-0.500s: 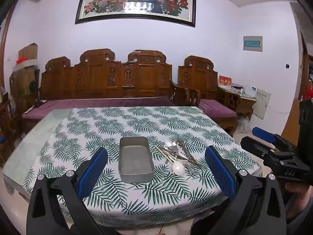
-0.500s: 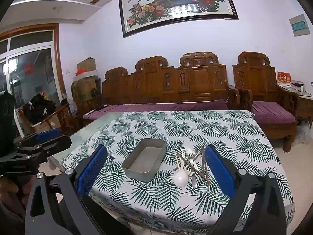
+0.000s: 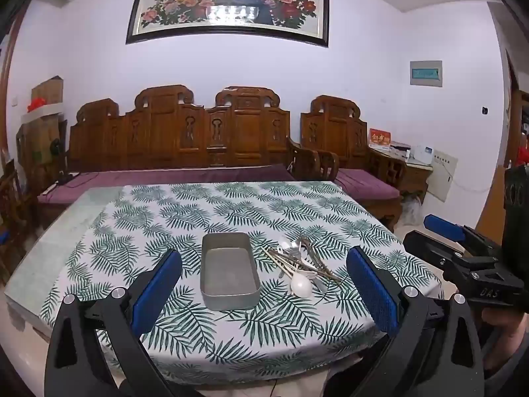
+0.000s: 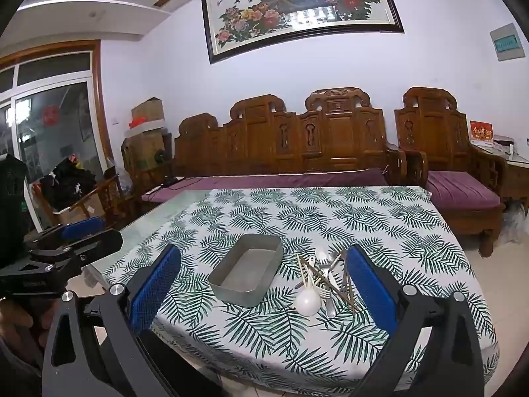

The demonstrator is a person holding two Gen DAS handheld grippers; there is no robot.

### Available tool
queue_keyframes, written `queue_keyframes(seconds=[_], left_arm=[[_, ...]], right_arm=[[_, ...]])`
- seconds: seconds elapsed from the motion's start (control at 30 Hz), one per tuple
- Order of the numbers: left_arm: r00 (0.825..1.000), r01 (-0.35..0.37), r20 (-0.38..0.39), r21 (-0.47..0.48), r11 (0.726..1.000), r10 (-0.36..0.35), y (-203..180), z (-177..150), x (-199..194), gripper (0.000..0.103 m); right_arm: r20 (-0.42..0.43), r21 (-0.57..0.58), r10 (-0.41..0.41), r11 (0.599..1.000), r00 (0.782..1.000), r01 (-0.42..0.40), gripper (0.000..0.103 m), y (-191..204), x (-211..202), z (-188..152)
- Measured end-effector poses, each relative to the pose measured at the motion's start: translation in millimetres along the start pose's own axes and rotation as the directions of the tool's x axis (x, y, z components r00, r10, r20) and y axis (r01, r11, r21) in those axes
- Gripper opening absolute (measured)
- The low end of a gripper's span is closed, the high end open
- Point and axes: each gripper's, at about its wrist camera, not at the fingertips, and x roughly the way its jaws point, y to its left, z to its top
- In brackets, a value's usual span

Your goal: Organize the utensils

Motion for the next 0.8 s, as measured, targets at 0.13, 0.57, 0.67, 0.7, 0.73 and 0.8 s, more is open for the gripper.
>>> queue_keyframes(seconds=[0.13,0.57,0.67,0.7,0.73,0.8], left_arm=[[1.0,0.001,0.002,0.002,1.0,-0.001,0.3,0.5,-0.1,0.096],[1.0,-0.001,0.005,0.003,1.0,0.001,-2.1,0.9,-1.2,0.096],[1.0,-0.001,0.005,0.003,1.0,0.001,-1.9,1.4,-1.1,0.096],[1.0,-0.001,0.005,0.002,1.0,0.001,-1.9,1.3,-1.2,0.096],[1.0,0.0,0.005,0.002,1.0,0.0,-2.2,1.7,-1.2,0.096],[1.0,-0.001,0.006,0.003,1.0,0.0,-2.3,1.8,-1.1,0.096]], right_arm=[[0.001,0.001,0.001,1.0,1.0,-0.001,0.101,0.9,0.2,0.5],[0.005,0.004,0.009,1.0,1.0,-0.009,0.101,-1.1,0.6,-0.5],[0.005,0.003,0.009,1.0,1.0,-0.009,0.1,-0.6,0.9,-0.5],[0.005,0.002,0.008,1.0,1.0,-0.008,0.1,-0.4,1.1,-0.3],[0.006,0.004,0.009,1.0,1.0,-0.009,0.1,-1.2,0.5,-0.4],[0.006,0.005,0.01,1.0,1.0,-0.01,0.101,-0.9,0.7,-0.3]])
